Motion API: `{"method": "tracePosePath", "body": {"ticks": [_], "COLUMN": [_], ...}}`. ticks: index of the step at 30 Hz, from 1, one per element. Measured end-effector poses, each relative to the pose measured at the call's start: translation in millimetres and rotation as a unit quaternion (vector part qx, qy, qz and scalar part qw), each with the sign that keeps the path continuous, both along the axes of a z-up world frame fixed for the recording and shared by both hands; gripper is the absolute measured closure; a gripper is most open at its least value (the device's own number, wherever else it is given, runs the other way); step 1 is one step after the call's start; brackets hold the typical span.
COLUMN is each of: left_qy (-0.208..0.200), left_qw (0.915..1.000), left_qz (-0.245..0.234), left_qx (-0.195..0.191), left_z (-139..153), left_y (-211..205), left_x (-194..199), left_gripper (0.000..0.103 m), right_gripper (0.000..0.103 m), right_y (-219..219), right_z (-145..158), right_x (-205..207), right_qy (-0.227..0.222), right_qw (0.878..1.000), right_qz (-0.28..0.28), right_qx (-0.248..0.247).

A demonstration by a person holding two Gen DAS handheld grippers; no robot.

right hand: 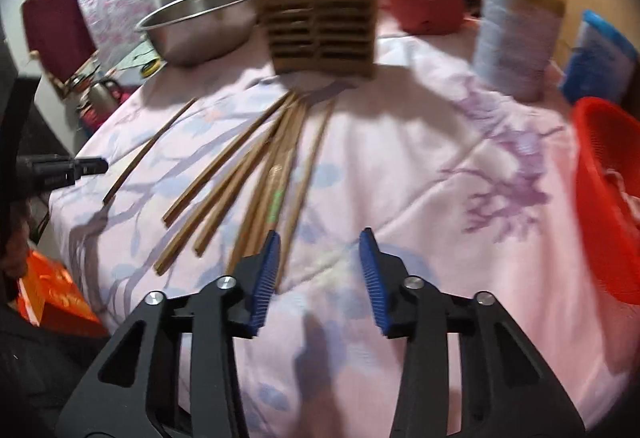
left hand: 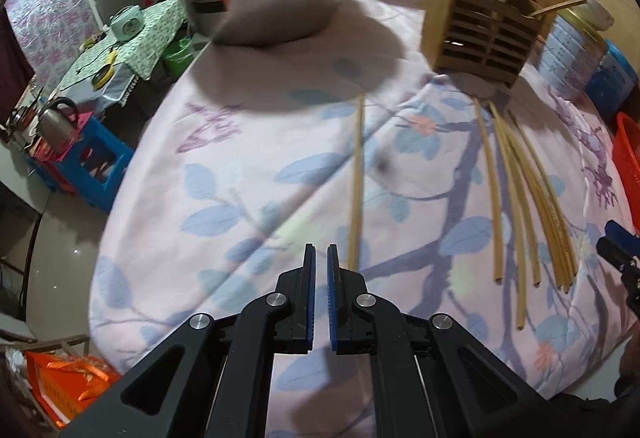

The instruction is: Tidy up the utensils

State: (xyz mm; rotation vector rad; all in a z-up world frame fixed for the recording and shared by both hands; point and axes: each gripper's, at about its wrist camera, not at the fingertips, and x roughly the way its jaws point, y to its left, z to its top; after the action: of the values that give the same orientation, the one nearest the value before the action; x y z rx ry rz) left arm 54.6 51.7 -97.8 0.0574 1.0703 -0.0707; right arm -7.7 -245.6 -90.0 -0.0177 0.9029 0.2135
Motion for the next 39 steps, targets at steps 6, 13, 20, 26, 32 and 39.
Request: {"method": "tracePosePath", "body": {"ticks": [6,13,20,26,32,39], "left_qy": [0.005,0.001,-0.002,0.001,0.004,0.004], "left_qw": [0.9994,0.9988,0.998,0.9965,0.9947,0.9965], "left_qz": [-0.008,-0.009,-0.025,-0.046,-0.062,-0.066], "left_qx": [0.032,0.047,0.059,0.071,0.081,0.051], "left_z": [2.8,6.7,8.8,7.4,5.7,6.2], "left_y": [8.8,13.4,8.0,-0.7,-3.3,-3.0], "left_x": [-7.6,-7.9,-2.9,1.0,1.9,5.5], "left_gripper": [0.097,0.097,0.097,0.096,0.096,0.096], "right_gripper": [0.079,0.083,0.085,0.085,0.096,0.097], "right_y": [11.7,6.5,-14.7,-7.2,0.1,-17.8], "right_z": [-17.4,-25.7,-30.7,-29.3,-35.9,-7.4], "right_x": [5.4,6.5,0.7,-9.6,-13.6,-23.4], "right_qy": [0.007,0.006,-0.005,-0.019,-0.034,-0.063], "right_qw": [1.0,0.999,0.997,0.997,0.997,0.994], "right_qz": [0.006,-0.012,-0.057,-0.035,-0.045,-0.074], "right_qx": [0.022,0.044,0.046,0.068,0.043,0.042]}}
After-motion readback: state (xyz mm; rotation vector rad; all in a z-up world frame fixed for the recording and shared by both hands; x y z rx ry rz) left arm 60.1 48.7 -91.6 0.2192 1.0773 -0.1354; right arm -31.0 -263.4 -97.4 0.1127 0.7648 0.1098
